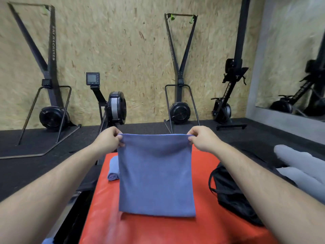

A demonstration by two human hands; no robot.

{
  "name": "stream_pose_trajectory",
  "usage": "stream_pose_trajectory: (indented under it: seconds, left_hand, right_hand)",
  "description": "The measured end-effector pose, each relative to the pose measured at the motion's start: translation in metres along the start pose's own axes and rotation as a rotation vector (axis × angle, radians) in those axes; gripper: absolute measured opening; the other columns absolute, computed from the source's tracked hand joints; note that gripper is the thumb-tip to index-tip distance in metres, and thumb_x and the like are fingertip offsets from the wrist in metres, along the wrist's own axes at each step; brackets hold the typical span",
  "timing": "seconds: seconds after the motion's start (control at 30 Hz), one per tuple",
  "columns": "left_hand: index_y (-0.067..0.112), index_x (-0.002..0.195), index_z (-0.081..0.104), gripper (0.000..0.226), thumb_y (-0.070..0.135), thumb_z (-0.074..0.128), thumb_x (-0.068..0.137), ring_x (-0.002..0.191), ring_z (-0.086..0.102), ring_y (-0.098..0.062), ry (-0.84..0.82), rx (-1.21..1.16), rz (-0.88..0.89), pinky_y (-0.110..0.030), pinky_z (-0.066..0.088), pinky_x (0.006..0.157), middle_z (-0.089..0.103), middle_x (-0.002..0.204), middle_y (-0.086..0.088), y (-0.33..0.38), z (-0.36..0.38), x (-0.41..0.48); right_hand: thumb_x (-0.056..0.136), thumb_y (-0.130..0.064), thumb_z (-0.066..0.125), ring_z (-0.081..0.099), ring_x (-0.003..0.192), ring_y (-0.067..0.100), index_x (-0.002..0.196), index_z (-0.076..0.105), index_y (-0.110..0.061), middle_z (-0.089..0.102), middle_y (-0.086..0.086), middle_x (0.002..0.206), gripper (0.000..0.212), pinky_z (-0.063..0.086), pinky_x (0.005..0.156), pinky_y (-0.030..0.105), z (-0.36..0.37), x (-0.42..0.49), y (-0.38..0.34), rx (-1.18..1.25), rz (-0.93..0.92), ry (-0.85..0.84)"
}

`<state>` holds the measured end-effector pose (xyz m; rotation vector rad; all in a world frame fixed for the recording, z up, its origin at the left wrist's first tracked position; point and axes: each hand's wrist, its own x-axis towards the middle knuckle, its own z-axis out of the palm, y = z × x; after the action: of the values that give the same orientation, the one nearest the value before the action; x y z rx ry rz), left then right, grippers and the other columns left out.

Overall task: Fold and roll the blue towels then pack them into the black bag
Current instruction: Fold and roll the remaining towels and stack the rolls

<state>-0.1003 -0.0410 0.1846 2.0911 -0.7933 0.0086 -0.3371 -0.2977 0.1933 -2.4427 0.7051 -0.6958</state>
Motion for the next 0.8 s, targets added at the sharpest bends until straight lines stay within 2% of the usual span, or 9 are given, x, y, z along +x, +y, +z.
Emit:
stream_pose_trajectory:
  seconds: [0.03, 0.1, 0.17, 0.3, 0.37, 0.5, 0.6, 0.7, 0.8]
  left_hand:
    - [0.014, 0.090, 0.058, 0.012, 0.012, 0.050, 0.098, 0.082, 0.073, -0.017, 0.038, -0.015, 0.012, -0.042, 0.057, 0.081, 0.075, 0.075, 0.001, 0.004, 0.000, 0.004]
    - [0.019, 0.088, 0.059, 0.012, 0.015, 0.053, 0.098, 0.087, 0.069, -0.015, 0.113, -0.025, 0.038, -0.031, 0.049, 0.071, 0.074, 0.082, 0.007, 0.014, -0.001, 0.008]
    - [0.019, 0.091, 0.061, 0.009, 0.017, 0.056, 0.097, 0.083, 0.062, -0.010, 0.184, -0.033, 0.089, -0.023, 0.041, 0.065, 0.071, 0.089, 0.006, 0.021, 0.000, 0.011]
    - [0.017, 0.097, 0.064, 0.005, 0.017, 0.059, 0.096, 0.078, 0.058, -0.004, 0.203, -0.039, 0.137, -0.015, 0.038, 0.062, 0.067, 0.092, 0.005, 0.016, 0.006, 0.010]
    - [0.018, 0.096, 0.064, 0.003, 0.017, 0.061, 0.095, 0.081, 0.063, -0.007, 0.135, -0.047, 0.119, -0.014, 0.041, 0.061, 0.069, 0.091, 0.005, 0.002, 0.015, 0.002]
    - [0.020, 0.086, 0.061, 0.007, 0.019, 0.067, 0.091, 0.073, 0.065, -0.020, -0.027, 0.033, 0.047, -0.032, 0.048, 0.064, 0.072, 0.079, 0.001, -0.047, 0.047, -0.028]
    - [0.015, 0.084, 0.062, 0.010, 0.016, 0.069, 0.090, 0.069, 0.055, -0.017, -0.155, 0.122, 0.033, -0.031, 0.043, 0.067, 0.064, 0.072, 0.005, -0.092, 0.078, -0.063]
    - [0.019, 0.077, 0.063, 0.015, 0.011, 0.071, 0.087, 0.075, 0.055, -0.017, -0.272, 0.135, 0.025, -0.033, 0.043, 0.074, 0.065, 0.076, 0.003, -0.131, 0.101, -0.092]
    - [0.016, 0.081, 0.063, 0.011, 0.011, 0.069, 0.089, 0.080, 0.056, -0.015, -0.330, 0.084, -0.027, -0.031, 0.043, 0.080, 0.066, 0.082, 0.003, -0.149, 0.108, -0.104]
  right_hand:
    - [0.090, -0.014, 0.059, 0.065, 0.081, 0.018, 0.085, 0.067, -0.020, 0.070, -0.003, 0.088, 0.011, 0.051, 0.069, 0.031, -0.002, 0.004, -0.002, 0.008, -0.003, 0.048]
    - [0.091, -0.013, 0.058, 0.062, 0.086, 0.014, 0.088, 0.066, -0.021, 0.067, -0.007, 0.093, 0.011, 0.048, 0.070, 0.030, -0.005, 0.010, -0.006, 0.035, -0.024, 0.140]
    - [0.092, -0.012, 0.057, 0.059, 0.090, 0.012, 0.088, 0.066, -0.021, 0.064, -0.009, 0.095, 0.014, 0.043, 0.073, 0.028, -0.007, 0.015, -0.008, 0.065, -0.070, 0.210]
    - [0.090, -0.013, 0.058, 0.057, 0.092, 0.010, 0.088, 0.066, -0.023, 0.063, -0.010, 0.096, 0.013, 0.045, 0.081, 0.028, 0.001, 0.012, 0.005, 0.064, -0.106, 0.239]
    - [0.089, -0.012, 0.059, 0.058, 0.092, 0.010, 0.088, 0.067, -0.023, 0.064, -0.009, 0.096, 0.013, 0.045, 0.083, 0.029, 0.014, 0.004, 0.021, 0.035, -0.090, 0.209]
    - [0.088, -0.007, 0.063, 0.059, 0.090, 0.015, 0.088, 0.068, -0.017, 0.067, -0.004, 0.093, 0.011, 0.043, 0.080, 0.028, 0.056, -0.032, 0.063, 0.013, -0.037, 0.105]
    - [0.088, -0.010, 0.065, 0.059, 0.091, 0.018, 0.086, 0.067, -0.020, 0.066, -0.007, 0.088, 0.011, 0.043, 0.082, 0.030, 0.093, -0.071, 0.102, -0.049, 0.005, -0.028]
    - [0.087, -0.015, 0.065, 0.055, 0.096, 0.020, 0.086, 0.064, -0.027, 0.064, -0.009, 0.084, 0.012, 0.042, 0.084, 0.030, 0.123, -0.106, 0.135, -0.097, 0.046, -0.174]
    - [0.087, -0.017, 0.064, 0.060, 0.088, 0.018, 0.084, 0.059, -0.029, 0.067, -0.006, 0.088, 0.013, 0.047, 0.084, 0.034, 0.134, -0.120, 0.146, -0.072, 0.045, -0.263]
